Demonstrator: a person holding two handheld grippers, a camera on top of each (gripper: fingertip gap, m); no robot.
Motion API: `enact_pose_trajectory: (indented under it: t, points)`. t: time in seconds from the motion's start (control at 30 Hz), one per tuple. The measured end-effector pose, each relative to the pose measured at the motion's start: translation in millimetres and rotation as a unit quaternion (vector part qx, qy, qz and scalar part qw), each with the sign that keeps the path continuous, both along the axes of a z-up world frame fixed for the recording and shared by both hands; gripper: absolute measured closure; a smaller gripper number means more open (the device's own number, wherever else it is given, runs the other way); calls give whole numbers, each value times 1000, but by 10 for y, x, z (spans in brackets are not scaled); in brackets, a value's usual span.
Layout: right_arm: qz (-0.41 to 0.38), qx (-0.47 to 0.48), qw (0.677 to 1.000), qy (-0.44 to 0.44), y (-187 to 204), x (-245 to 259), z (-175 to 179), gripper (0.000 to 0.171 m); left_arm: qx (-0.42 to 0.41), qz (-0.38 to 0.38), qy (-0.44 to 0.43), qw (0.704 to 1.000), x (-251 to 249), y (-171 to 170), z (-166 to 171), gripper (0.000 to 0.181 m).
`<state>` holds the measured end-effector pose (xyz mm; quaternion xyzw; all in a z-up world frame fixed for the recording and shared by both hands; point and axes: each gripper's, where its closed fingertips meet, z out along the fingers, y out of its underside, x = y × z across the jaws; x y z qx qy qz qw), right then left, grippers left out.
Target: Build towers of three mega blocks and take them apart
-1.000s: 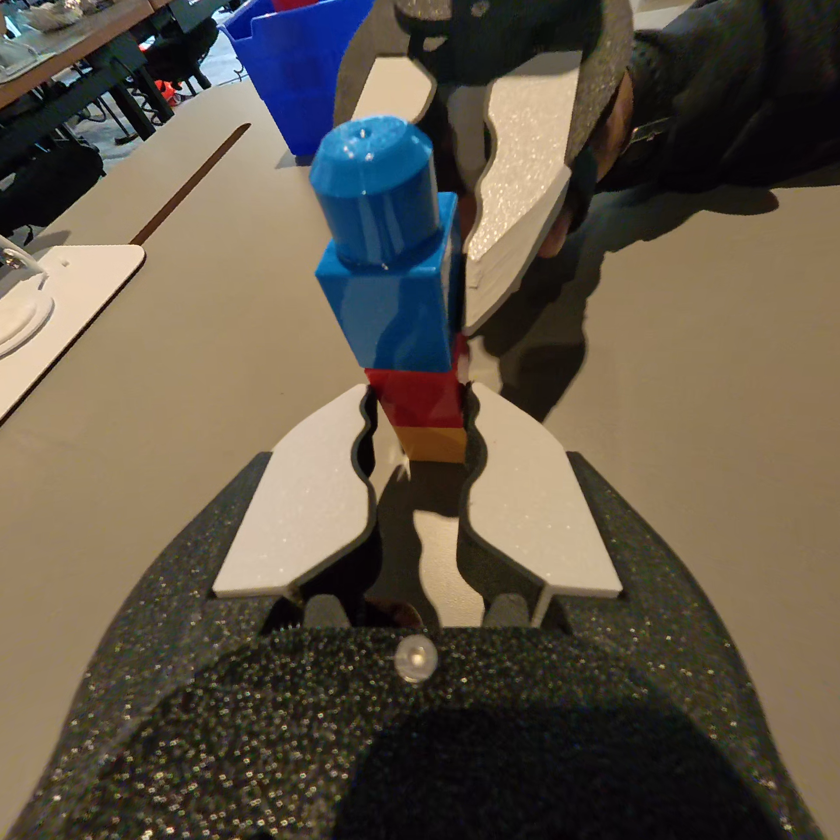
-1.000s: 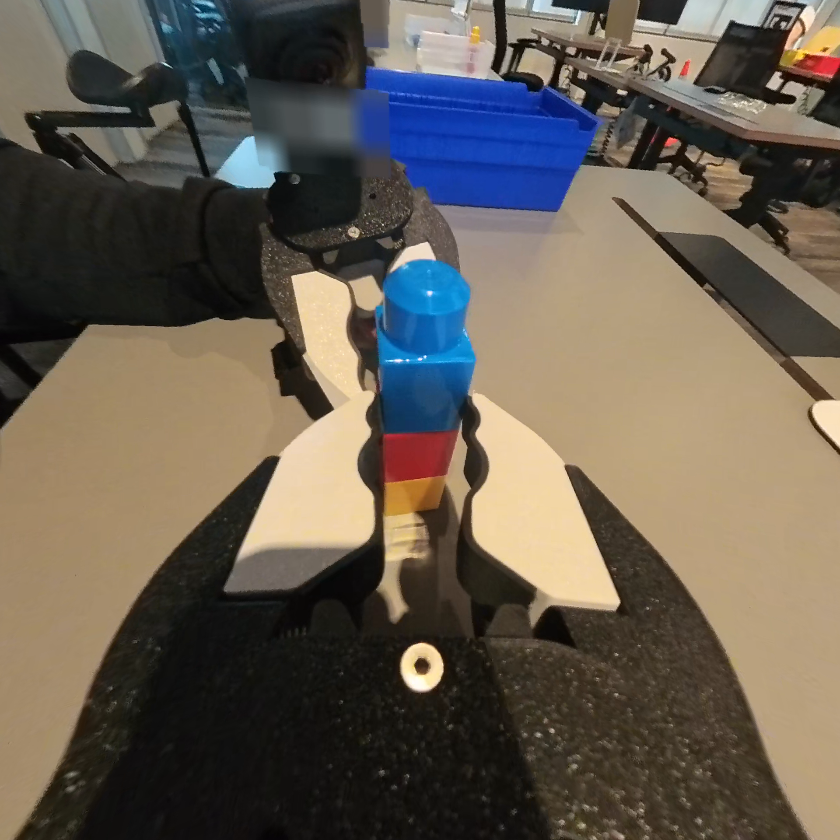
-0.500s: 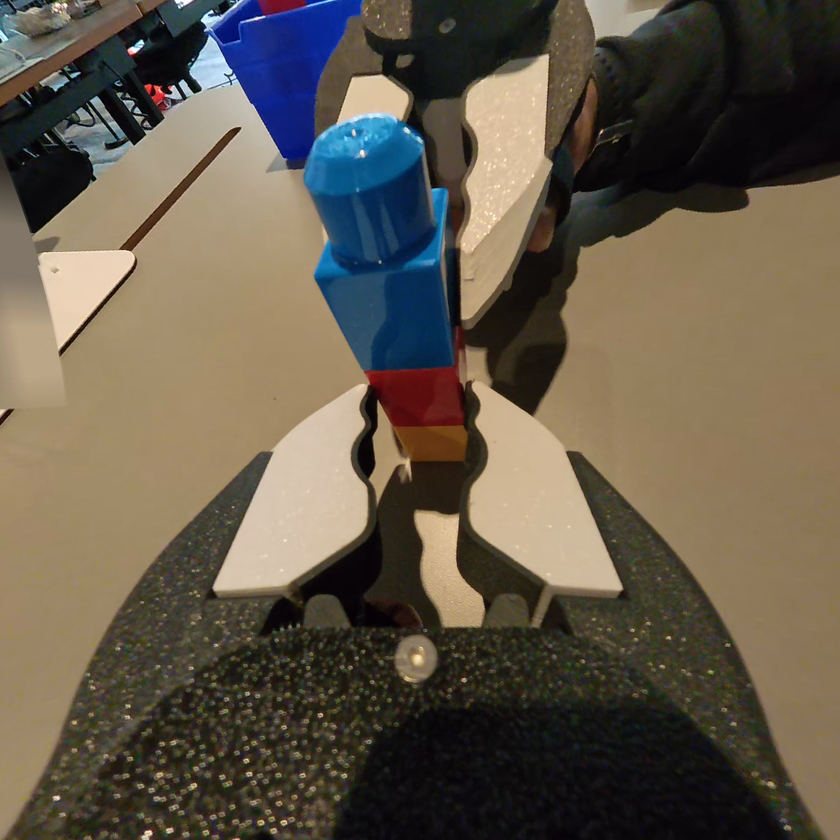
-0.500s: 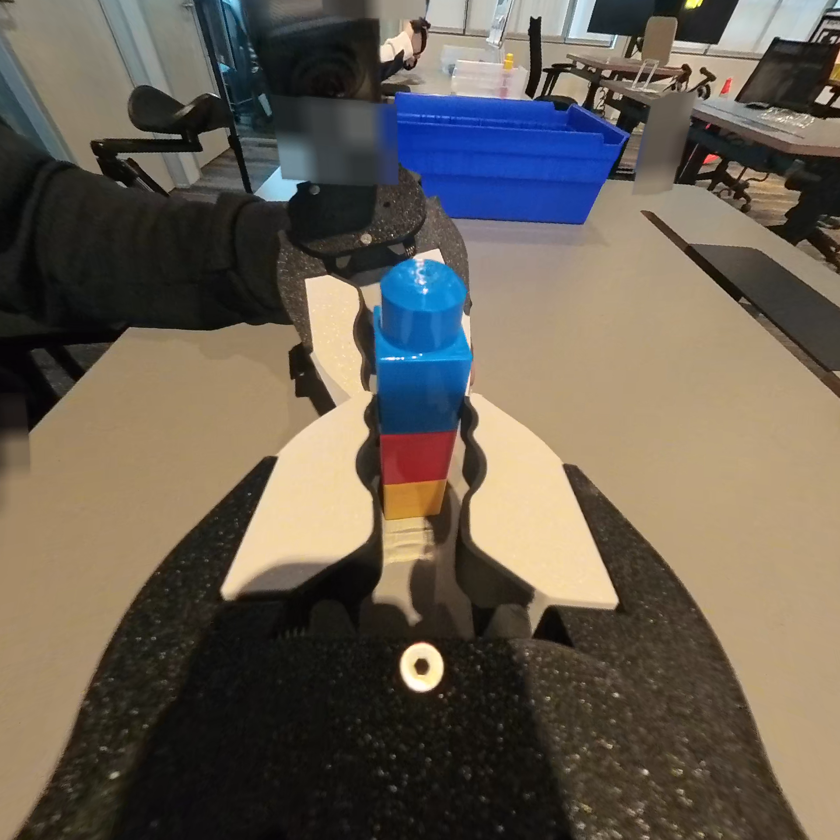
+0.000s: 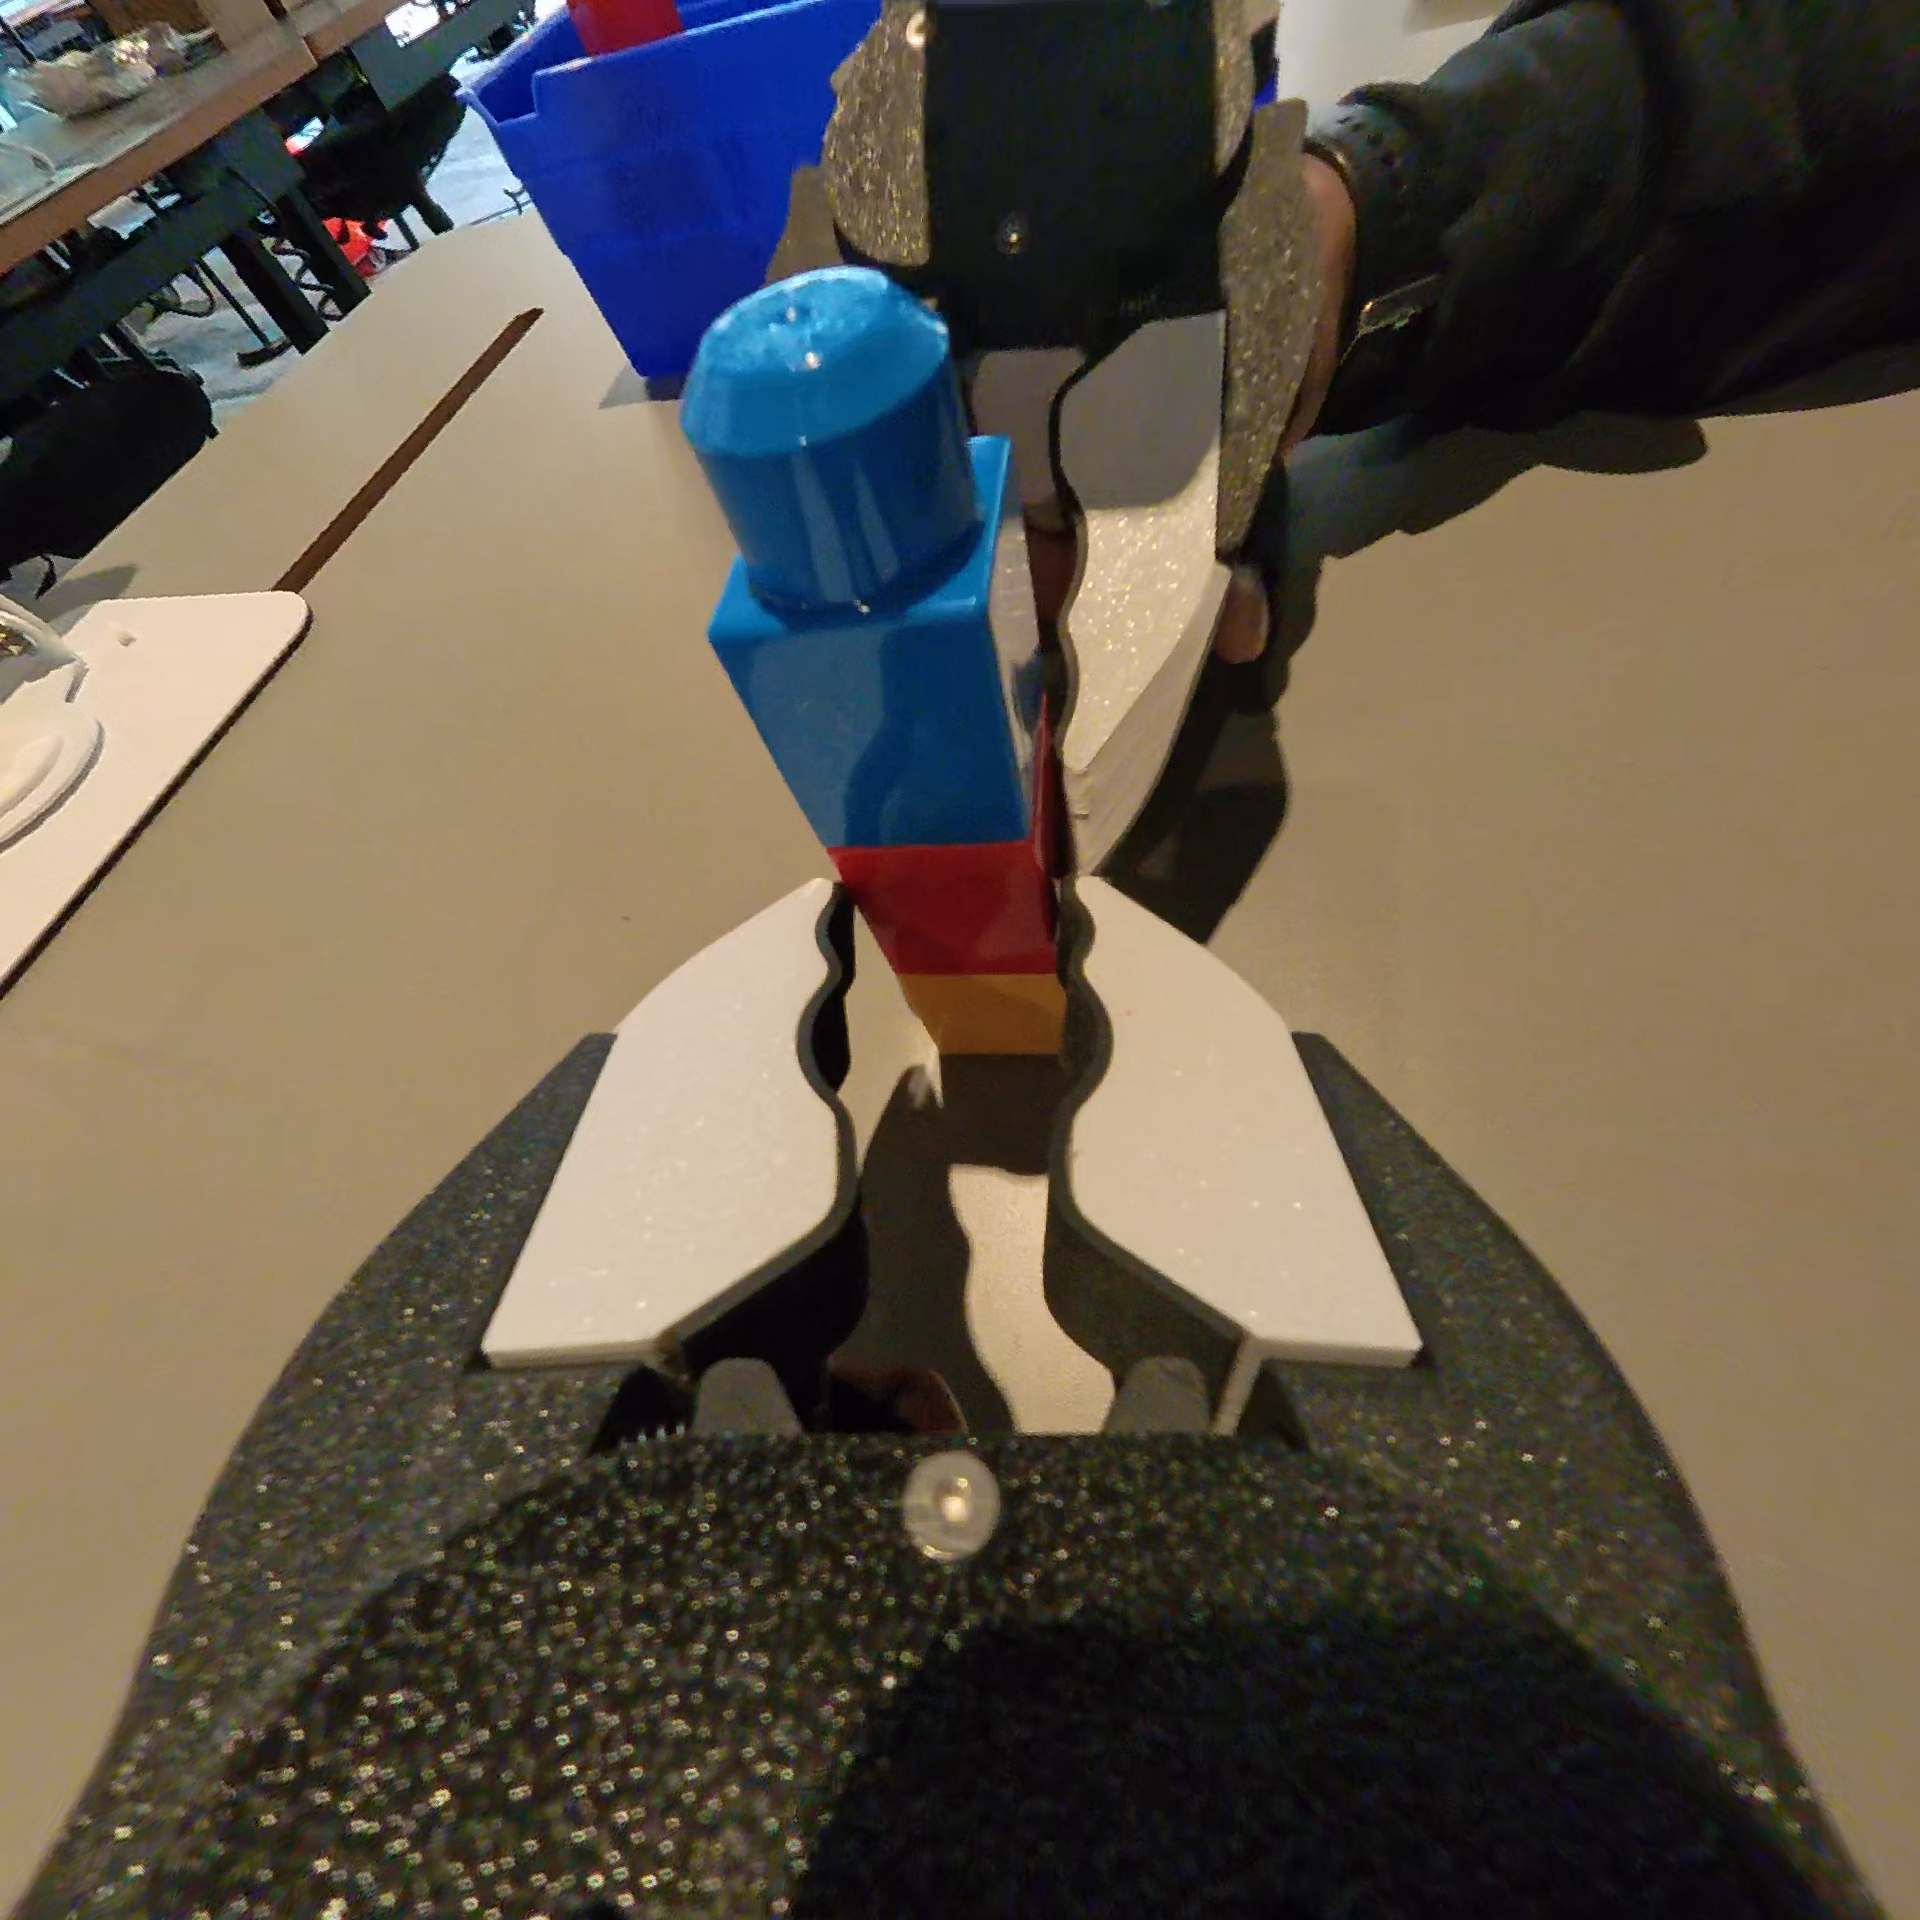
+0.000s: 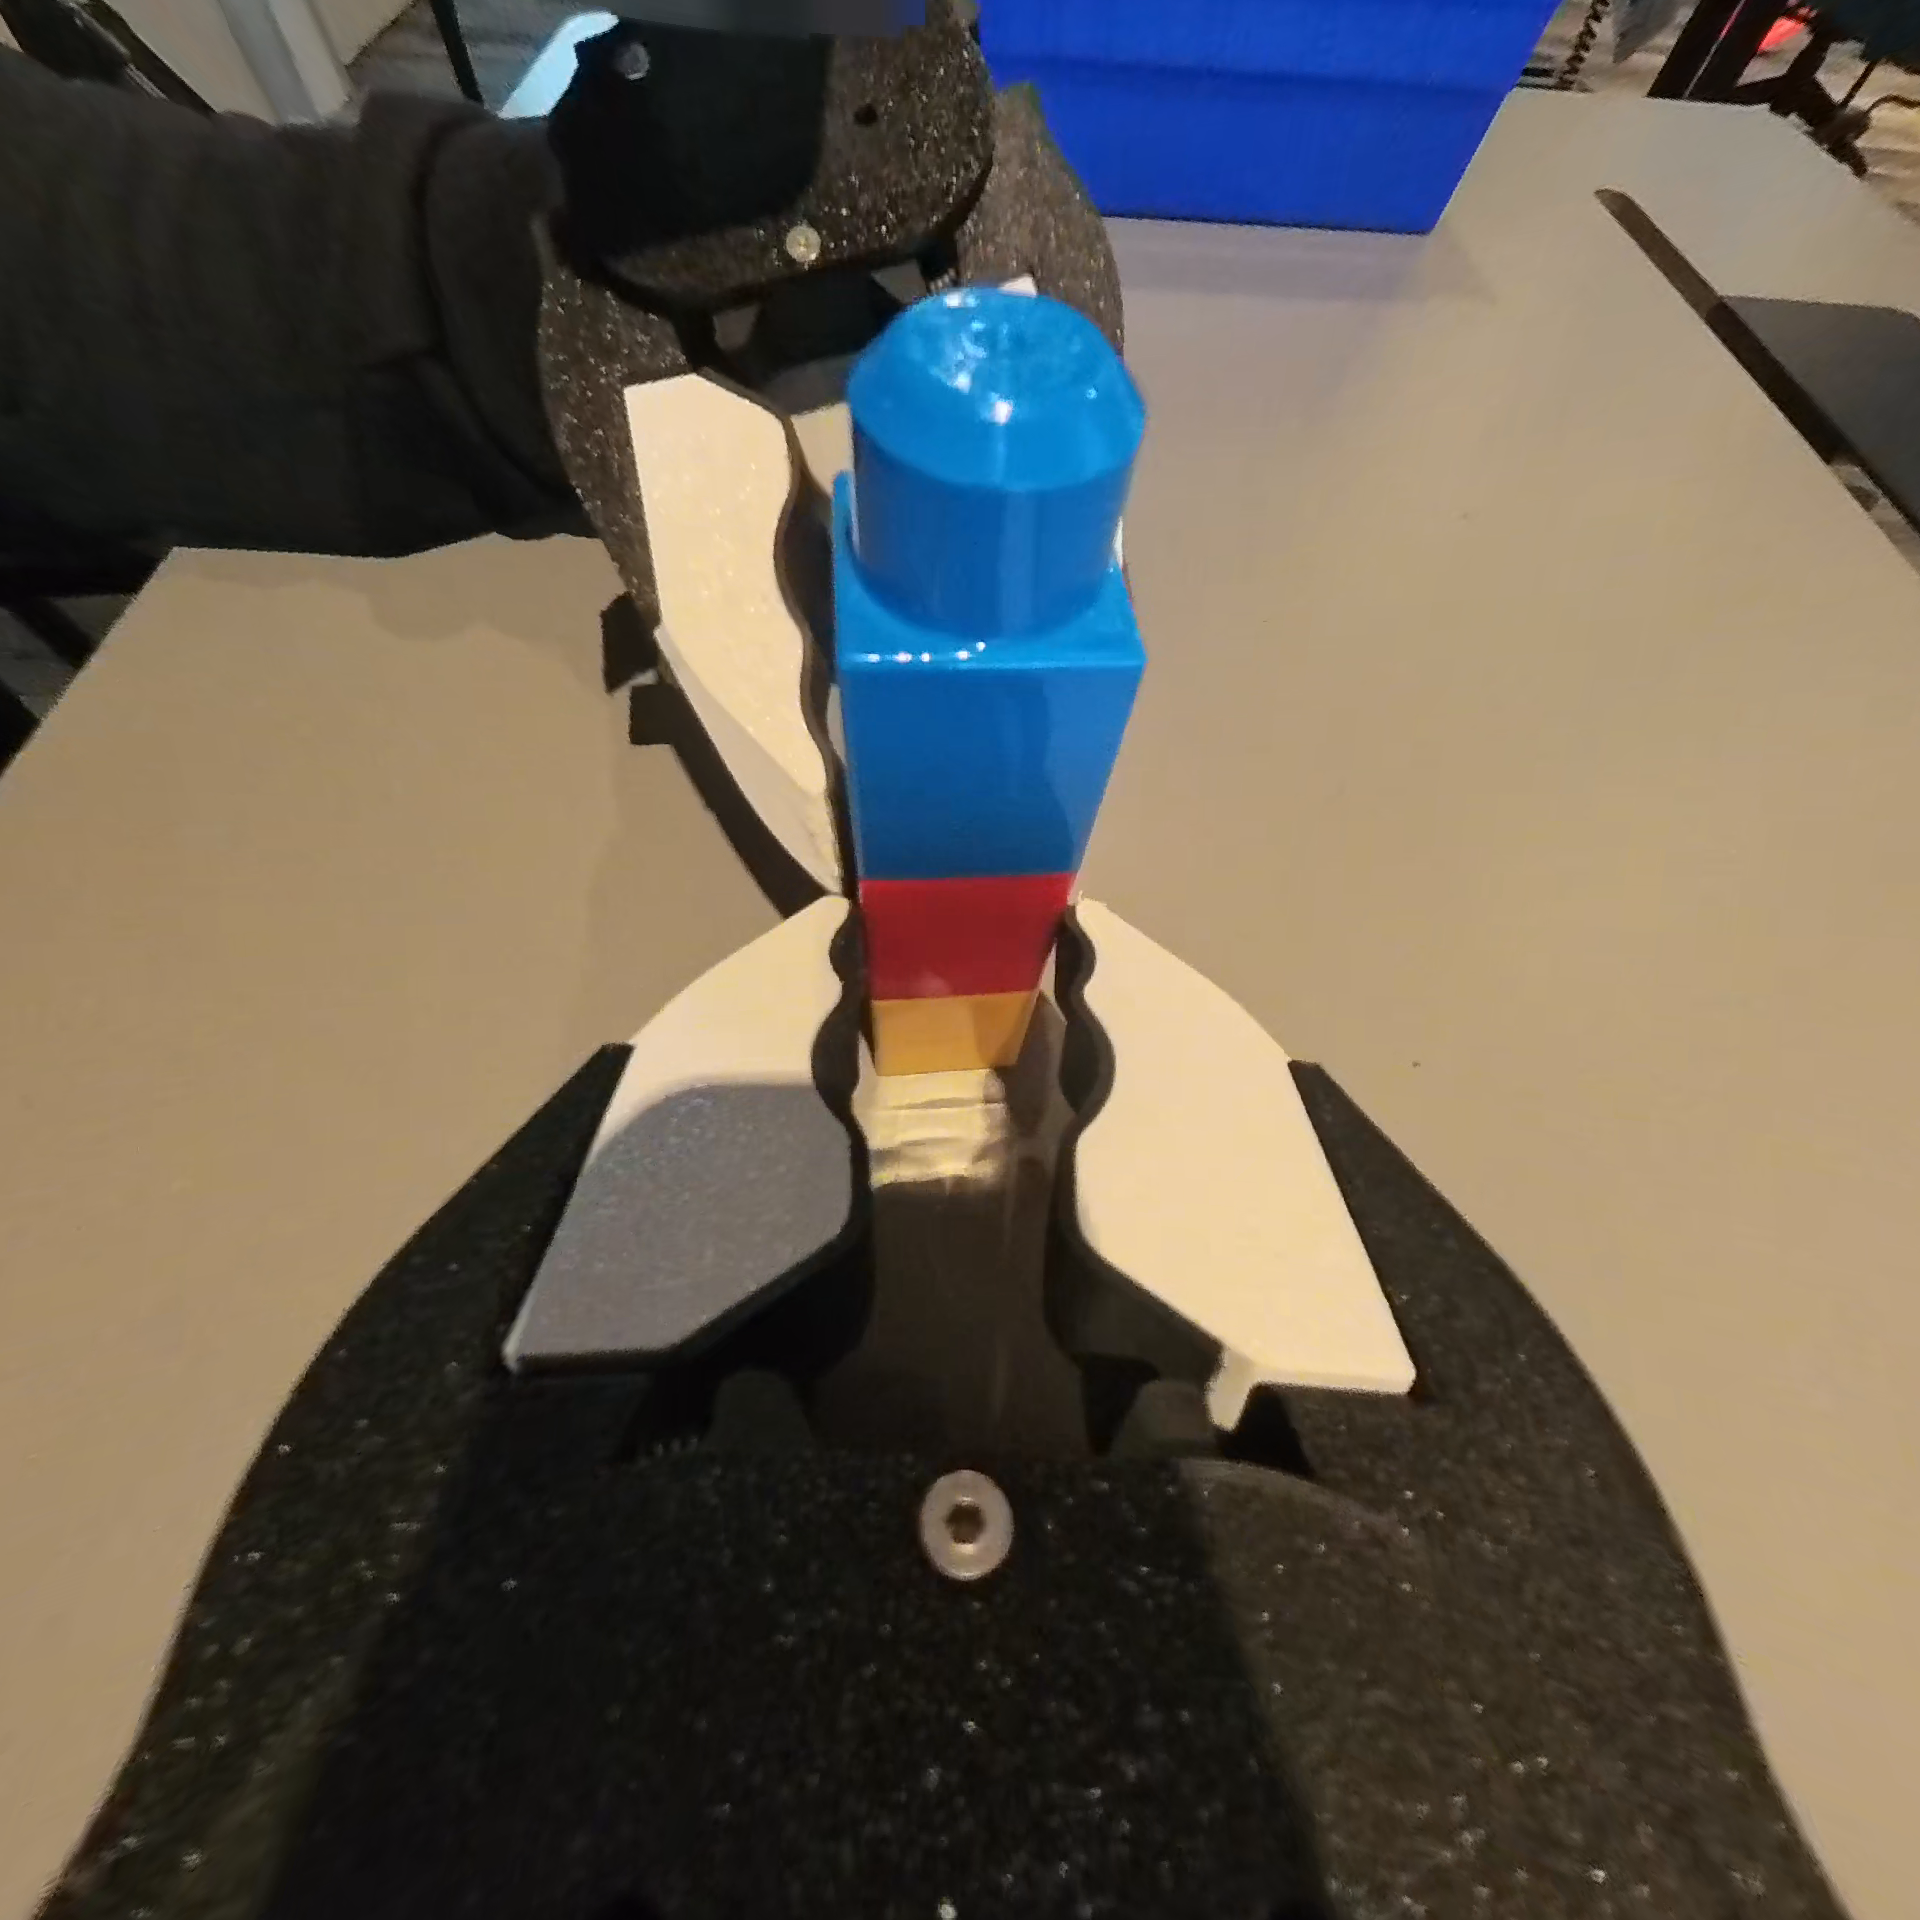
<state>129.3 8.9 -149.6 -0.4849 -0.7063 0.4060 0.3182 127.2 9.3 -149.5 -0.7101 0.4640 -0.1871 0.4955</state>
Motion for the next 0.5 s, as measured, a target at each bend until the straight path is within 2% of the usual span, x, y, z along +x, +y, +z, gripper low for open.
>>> enact_pose_trajectory:
  t: [0.1,0.17,0.23,0.3,0.4,0.43,0.5]
  points:
    - [-11,-2,1000,4,40,-1,21,136,4,2,-43,999,-76,1,118,145]
    - [-28,-3,999,34,95,-1,176,136,5,27,-82,996,-207,63,214,146]
    - [-63,-3,994,94,206,47,559,136,7,64,-114,991,-365,159,289,148]
    - [-118,15,978,172,410,249,1141,136,6,106,-127,986,-497,265,306,151]
    - [-240,60,926,285,883,1010,2057,136,2,141,-114,983,-560,349,263,152]
    - [-288,78,904,307,1074,1355,2258,136,2,146,-104,984,-558,361,239,153]
    - [-388,103,865,300,1515,2044,2366,136,3,147,-81,986,-531,368,186,153]
